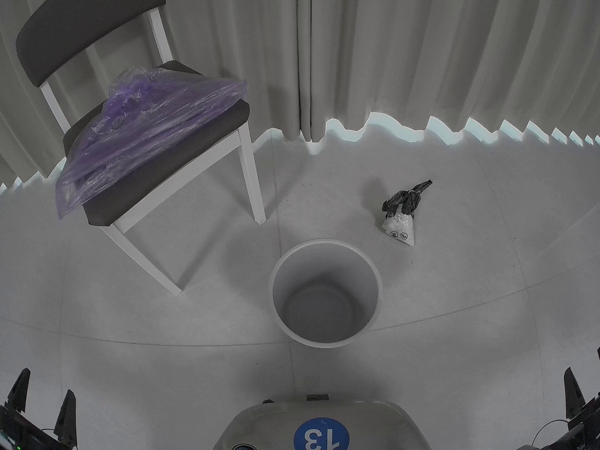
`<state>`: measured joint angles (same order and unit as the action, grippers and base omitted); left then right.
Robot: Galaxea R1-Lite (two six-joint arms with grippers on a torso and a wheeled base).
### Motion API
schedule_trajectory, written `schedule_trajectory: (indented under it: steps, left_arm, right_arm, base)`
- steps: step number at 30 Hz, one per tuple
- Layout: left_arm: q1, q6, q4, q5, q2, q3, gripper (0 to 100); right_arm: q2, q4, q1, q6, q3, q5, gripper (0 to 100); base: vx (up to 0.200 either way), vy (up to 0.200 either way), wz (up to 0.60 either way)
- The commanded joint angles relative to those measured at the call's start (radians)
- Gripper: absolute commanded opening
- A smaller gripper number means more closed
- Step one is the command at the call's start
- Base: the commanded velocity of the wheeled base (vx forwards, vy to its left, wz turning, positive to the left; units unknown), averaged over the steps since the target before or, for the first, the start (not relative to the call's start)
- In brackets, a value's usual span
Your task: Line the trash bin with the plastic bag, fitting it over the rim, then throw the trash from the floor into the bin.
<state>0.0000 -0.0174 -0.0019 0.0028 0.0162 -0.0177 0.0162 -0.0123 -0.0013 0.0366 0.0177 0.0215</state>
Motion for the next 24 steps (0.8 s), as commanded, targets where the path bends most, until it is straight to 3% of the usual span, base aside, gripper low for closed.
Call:
schedule_trajectory:
  steps: [1, 3, 5, 9, 11, 15, 17, 18, 23, 24]
  left_arm:
    - [-0.002, -0.018, -0.053, -0.027, -0.016, -0.010, 100]
    - [-0.003, -0.122, -0.139, -0.101, -0.012, -0.073, 100]
    - [-0.006, -0.176, -0.150, -0.145, 0.005, -0.134, 100]
    - [-0.008, -0.081, -0.101, -0.141, 0.090, -0.257, 100]
    - [-0.014, 0.019, -0.078, -0.139, 0.238, -0.413, 100]
    - [0.008, 0.053, -0.081, -0.081, 0.492, -0.647, 100]
    - [0.012, 0.056, -0.073, -0.066, 0.545, -0.696, 100]
    - [0.017, 0.083, -0.070, -0.053, 0.611, -0.742, 100]
    - [0.038, 0.202, -0.026, -0.004, 0.711, -0.759, 100]
    - [0.038, 0.202, -0.026, -0.004, 0.711, -0.759, 100]
  right_arm:
    - [-0.016, -0.132, 0.001, 0.019, 0.028, -0.101, 100]
    - [-0.012, -0.210, 0.001, 0.137, 0.082, -0.212, 100]
    - [-0.007, -0.166, 0.000, 0.238, 0.140, -0.227, 100]
    - [0.025, -0.024, 0.018, 0.217, 0.254, -0.239, 100]
    - [0.156, 0.031, 0.049, 0.172, 0.412, -0.265, 100]
    - [0.375, 0.014, 0.060, 0.123, 0.584, -0.249, 100]
    - [0.444, -0.001, 0.049, 0.120, 0.628, -0.226, 100]
    - [0.547, -0.057, 0.038, 0.123, 0.679, -0.193, 100]
    - [0.752, -0.321, 0.037, 0.124, 0.719, -0.156, 100]
    - [0.752, -0.321, 0.037, 0.124, 0.719, -0.156, 100]
  base:
    - [0.000, 0.000, 0.00]
    - [0.000, 0.000, 0.00]
    - [0.000, 0.000, 0.00]
    - [0.000, 0.000, 0.00]
    - [0.000, 0.000, 0.00]
    - [0.000, 0.000, 0.00]
    - [0.000, 0.000, 0.00]
    - [0.000, 0.000, 0.00]
    - [0.000, 0.000, 0.00]
    - [0.000, 0.000, 0.00]
